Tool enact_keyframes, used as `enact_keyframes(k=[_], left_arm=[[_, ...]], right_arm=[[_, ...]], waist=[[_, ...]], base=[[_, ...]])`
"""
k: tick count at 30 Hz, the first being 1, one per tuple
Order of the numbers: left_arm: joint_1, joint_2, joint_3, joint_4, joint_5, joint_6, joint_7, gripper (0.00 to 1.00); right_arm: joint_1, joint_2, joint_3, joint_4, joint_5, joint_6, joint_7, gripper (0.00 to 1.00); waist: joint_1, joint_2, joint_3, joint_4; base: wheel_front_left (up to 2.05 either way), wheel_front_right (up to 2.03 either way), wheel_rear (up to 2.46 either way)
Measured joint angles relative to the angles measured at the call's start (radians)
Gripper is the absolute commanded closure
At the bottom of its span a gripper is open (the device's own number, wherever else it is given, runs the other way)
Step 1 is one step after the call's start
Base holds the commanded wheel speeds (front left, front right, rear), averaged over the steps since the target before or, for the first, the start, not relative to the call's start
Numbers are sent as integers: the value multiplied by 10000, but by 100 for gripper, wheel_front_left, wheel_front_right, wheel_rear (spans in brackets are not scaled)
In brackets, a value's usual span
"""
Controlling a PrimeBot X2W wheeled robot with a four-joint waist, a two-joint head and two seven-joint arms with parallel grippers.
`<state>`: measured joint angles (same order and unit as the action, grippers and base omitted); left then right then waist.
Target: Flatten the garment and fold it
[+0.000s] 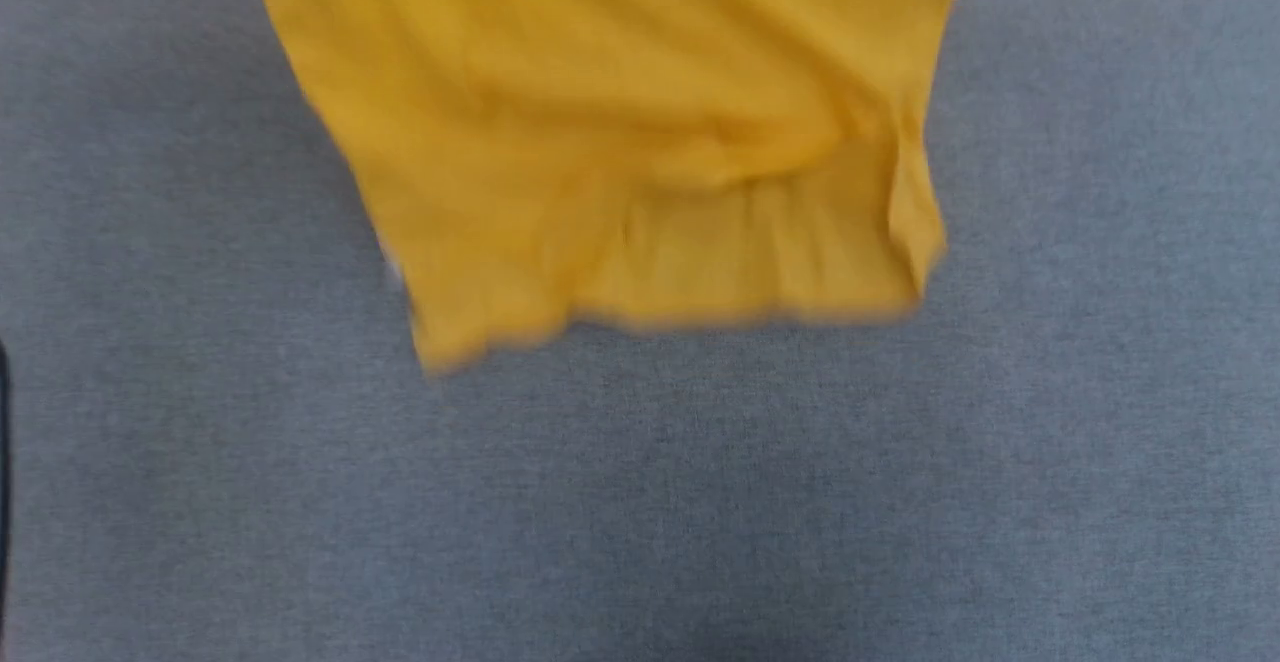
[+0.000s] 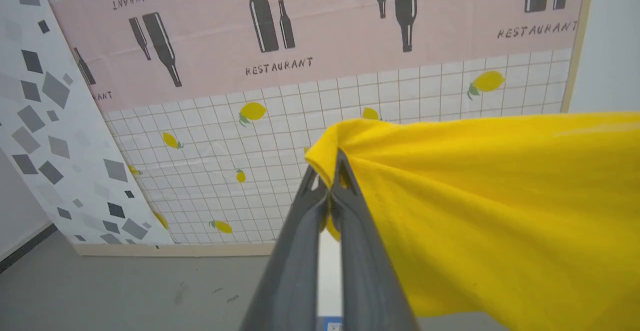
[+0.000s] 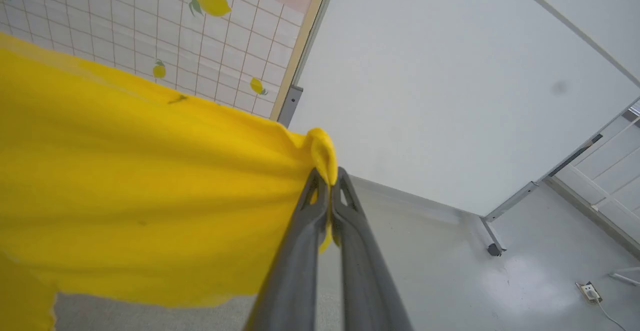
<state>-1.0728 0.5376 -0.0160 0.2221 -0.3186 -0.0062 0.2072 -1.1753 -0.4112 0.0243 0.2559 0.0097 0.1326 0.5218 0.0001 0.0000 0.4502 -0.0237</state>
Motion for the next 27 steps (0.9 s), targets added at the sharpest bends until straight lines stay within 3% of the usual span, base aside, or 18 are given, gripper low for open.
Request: enact_keyframes(k=[7, 15, 20, 27], left_arm=[[-2042, -19, 566, 222, 54, 617, -1590, 100], [-2754, -25, 520, 673, 211, 554, -2541, 100], [-1389, -48, -67, 1781, 261, 104, -2234, 100], [1708, -393, -683, 3244, -213, -681, -1442, 100]], right_arm=[[-2243, 255, -502, 326, -855, 2, -1958, 100], [-3242, 688, -1204, 1110, -1381, 2, -3655, 100], [-1980, 748, -627, 2011, -1118, 2, -3929, 100], [1499, 800, 460, 2698, 568, 2, -4439, 100]], waist=[[1, 0, 905, -165], [2, 0, 1335, -259], [1, 0, 1061, -212], [1, 0, 357, -146]], base=[[0, 0, 0], [0, 0, 0], [0, 0, 0], [0, 0, 0]])
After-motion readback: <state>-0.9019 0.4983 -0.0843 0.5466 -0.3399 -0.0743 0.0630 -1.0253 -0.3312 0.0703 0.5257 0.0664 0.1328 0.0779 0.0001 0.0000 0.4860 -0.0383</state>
